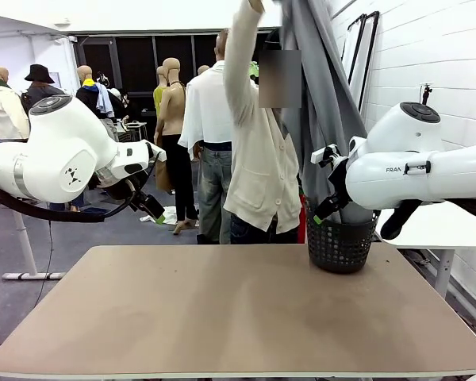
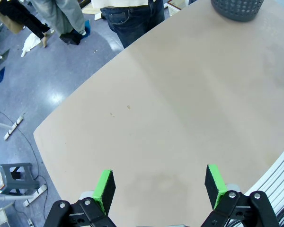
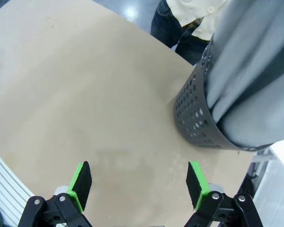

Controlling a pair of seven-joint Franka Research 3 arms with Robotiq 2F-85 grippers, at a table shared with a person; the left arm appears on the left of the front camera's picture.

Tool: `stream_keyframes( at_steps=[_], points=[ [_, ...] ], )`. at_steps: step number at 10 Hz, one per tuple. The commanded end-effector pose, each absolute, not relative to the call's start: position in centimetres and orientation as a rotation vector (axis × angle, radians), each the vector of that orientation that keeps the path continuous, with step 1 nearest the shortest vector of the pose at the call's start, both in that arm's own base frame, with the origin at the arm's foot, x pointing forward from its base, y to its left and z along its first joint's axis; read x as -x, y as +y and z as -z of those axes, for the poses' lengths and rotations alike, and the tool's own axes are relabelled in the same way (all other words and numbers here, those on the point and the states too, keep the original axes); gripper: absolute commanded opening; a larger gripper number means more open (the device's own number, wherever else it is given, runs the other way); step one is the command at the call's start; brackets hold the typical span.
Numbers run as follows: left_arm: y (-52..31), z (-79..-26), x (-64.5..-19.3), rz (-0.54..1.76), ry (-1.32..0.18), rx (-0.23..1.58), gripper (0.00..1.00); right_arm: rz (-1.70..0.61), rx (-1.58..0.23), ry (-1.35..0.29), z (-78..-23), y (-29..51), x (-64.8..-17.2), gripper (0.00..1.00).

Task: Fold the training pants.
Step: Grab both ends of the Training pants handed by a person.

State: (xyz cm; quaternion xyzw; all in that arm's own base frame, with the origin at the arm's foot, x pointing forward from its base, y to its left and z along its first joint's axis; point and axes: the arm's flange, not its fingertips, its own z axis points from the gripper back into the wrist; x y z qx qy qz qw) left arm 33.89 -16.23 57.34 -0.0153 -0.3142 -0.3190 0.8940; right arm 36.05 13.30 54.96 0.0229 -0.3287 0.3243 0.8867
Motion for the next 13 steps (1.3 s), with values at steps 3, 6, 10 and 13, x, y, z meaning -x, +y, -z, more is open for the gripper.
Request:
stream_keyframes(
  at_steps=[3,6,10,13],
  points=[
    [-16.23,-57.28,-33.89,0.662,-0.65,0.034,1.0,-0.678,-0.055,-0.681,-54.82,13.31,-36.04,1.0],
    [-16.23,-57.28,-33.89,0.662,-0.65,0.034,1.0,-0.678,-0.055,-0.681,-54.82,13.31,-36.04,1.0],
    [-16.23,-57.28,-33.89,0.662,-0.65,0.034,1.0,-0.678,-0.055,-0.681,-54.82,13.31,-36.04,1.0],
    [-16.23,-57.28,-33.89,0.662,-0.65,0.034,1.0,-0.678,-0.055,-0.681,-54.82,13.31,-36.04,1.0]
  ],
)
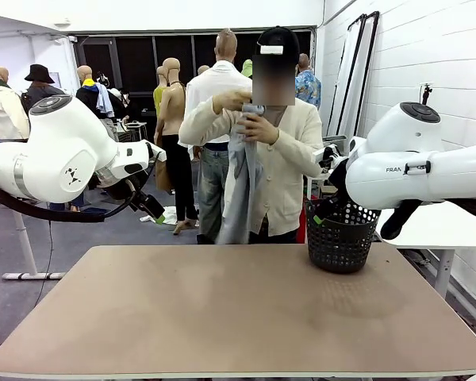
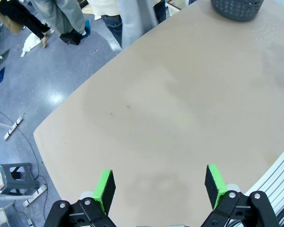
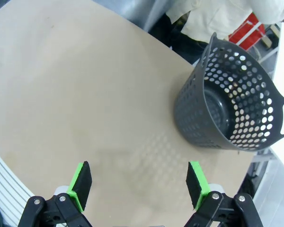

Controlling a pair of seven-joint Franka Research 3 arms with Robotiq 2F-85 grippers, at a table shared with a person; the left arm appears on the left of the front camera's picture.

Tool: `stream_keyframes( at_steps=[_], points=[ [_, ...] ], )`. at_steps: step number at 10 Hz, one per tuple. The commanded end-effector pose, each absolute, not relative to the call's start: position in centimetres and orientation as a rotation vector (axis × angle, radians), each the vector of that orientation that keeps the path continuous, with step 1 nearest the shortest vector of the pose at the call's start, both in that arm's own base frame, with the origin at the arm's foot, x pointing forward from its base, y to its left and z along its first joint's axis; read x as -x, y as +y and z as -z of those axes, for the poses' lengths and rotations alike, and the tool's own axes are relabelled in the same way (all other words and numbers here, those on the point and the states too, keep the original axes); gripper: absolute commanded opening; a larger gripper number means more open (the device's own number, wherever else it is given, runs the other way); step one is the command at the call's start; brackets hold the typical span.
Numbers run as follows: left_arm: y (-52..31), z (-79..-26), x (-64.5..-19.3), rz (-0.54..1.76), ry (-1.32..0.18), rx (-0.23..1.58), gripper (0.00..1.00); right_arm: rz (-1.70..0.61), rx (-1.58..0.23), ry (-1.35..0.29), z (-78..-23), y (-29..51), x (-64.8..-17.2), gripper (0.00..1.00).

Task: Fold the training pants.
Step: Grab both ends of the Training pants handed by a person.

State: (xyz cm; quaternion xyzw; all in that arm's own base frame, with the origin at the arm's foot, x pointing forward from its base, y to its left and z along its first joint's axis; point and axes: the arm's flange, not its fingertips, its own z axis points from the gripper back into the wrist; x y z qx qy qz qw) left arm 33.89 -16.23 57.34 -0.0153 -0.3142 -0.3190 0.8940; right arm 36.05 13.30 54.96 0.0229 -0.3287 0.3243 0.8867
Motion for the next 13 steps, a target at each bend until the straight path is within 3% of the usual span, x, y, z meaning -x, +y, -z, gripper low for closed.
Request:
stream_keyframes(
  at_steps=[1,13],
  points=[
    [-16.23,-57.28,-33.89,0.662,-0.65,0.034,1.0,-0.678,-0.055,-0.681,-54.82,13.31,-36.04,1.0],
    [-16.23,-57.28,-33.89,0.662,-0.65,0.034,1.0,-0.678,-0.055,-0.681,-54.82,13.31,-36.04,1.0]
  ],
)
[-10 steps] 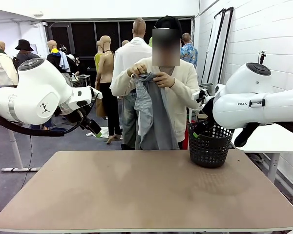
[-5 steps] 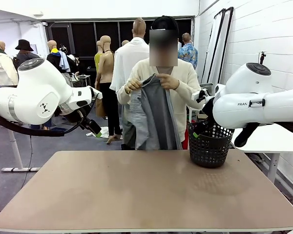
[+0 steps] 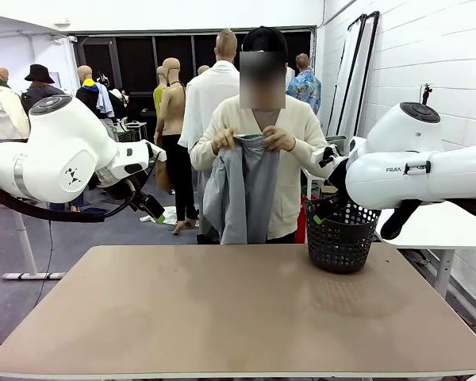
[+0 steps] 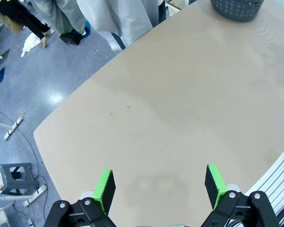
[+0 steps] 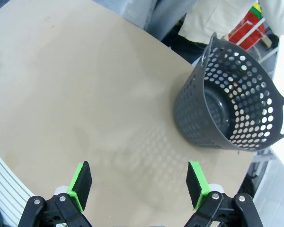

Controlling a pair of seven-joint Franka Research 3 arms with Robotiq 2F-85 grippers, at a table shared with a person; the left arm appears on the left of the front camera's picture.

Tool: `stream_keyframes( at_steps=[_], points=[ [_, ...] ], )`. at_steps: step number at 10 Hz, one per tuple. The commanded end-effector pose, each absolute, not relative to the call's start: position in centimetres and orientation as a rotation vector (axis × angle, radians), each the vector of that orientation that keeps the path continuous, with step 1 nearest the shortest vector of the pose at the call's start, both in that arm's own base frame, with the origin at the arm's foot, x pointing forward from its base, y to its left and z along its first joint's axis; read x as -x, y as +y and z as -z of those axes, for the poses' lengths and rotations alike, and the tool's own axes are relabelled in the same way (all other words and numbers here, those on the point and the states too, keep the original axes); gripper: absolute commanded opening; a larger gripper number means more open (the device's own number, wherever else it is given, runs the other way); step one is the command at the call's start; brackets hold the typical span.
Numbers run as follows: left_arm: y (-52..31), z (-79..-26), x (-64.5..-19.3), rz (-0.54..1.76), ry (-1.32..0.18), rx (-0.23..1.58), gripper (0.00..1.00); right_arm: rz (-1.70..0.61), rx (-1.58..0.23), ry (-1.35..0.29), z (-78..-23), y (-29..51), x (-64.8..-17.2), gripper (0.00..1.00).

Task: Fold the training pants.
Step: Grab both ends of the Training pants handed by a person.

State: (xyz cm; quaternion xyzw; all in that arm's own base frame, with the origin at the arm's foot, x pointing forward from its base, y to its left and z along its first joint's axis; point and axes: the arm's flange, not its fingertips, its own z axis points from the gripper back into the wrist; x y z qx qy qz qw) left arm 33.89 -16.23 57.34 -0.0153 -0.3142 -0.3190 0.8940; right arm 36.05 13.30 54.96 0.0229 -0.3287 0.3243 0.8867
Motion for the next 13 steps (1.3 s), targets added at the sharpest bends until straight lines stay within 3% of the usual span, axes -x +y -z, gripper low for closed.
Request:
stream_keyframes(
  at_steps=[1,13],
  points=[
    [-16.23,-57.28,-33.89,0.662,-0.65,0.034,1.0,-0.678,-0.055,-0.681,-54.82,13.31,-36.04,1.0],
    [-16.23,-57.28,-33.89,0.662,-0.65,0.034,1.0,-0.678,-0.055,-0.681,-54.82,13.31,-36.04,1.0]
  ],
)
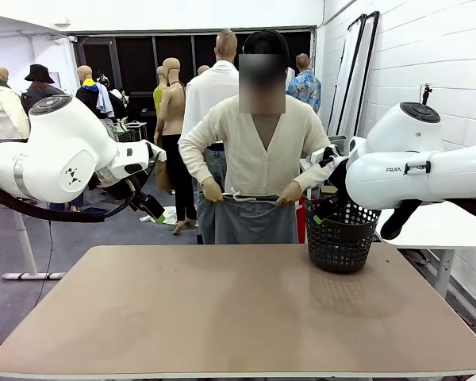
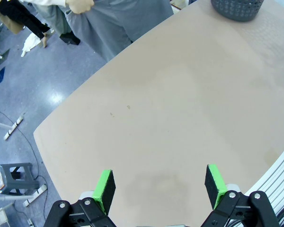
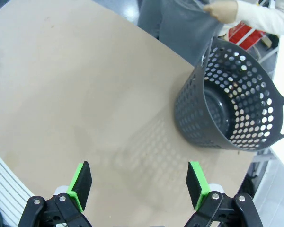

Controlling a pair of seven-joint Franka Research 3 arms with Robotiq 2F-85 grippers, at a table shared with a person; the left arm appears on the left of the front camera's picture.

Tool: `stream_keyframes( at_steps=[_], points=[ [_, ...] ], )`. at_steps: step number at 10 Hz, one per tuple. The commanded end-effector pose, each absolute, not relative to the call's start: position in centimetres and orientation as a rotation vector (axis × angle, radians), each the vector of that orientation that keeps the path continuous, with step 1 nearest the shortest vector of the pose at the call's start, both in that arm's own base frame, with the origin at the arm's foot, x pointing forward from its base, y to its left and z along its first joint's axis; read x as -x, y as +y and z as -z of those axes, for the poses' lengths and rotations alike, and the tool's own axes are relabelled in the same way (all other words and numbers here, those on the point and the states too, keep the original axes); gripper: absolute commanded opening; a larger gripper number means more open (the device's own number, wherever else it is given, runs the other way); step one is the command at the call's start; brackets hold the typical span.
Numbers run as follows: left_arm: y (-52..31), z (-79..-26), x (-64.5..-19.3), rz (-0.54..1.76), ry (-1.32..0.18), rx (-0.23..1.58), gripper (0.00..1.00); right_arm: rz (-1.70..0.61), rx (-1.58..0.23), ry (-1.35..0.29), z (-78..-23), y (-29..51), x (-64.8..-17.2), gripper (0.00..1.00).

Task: Fold the training pants.
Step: Grab both ends of the Training pants handed by a person.

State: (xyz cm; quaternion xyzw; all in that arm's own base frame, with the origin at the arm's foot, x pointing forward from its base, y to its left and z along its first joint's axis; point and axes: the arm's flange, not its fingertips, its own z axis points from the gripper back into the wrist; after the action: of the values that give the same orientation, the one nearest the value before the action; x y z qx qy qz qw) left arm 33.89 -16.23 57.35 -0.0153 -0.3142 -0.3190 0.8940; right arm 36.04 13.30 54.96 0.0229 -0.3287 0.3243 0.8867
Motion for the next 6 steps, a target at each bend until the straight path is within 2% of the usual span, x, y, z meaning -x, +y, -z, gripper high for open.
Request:
stream_keyframes(
  at_steps=[1,6],
  points=[
    [-16.23,-57.28,-33.89,0.662,-0.65,0.034,1.0,-0.678,-0.055,-0.681,-54.82,13.31,-36.04,1.0],
    [-16.23,-57.28,-33.89,0.662,-0.65,0.034,1.0,-0.678,-0.055,-0.681,-54.82,13.31,-36.04,1.0]
  ],
)
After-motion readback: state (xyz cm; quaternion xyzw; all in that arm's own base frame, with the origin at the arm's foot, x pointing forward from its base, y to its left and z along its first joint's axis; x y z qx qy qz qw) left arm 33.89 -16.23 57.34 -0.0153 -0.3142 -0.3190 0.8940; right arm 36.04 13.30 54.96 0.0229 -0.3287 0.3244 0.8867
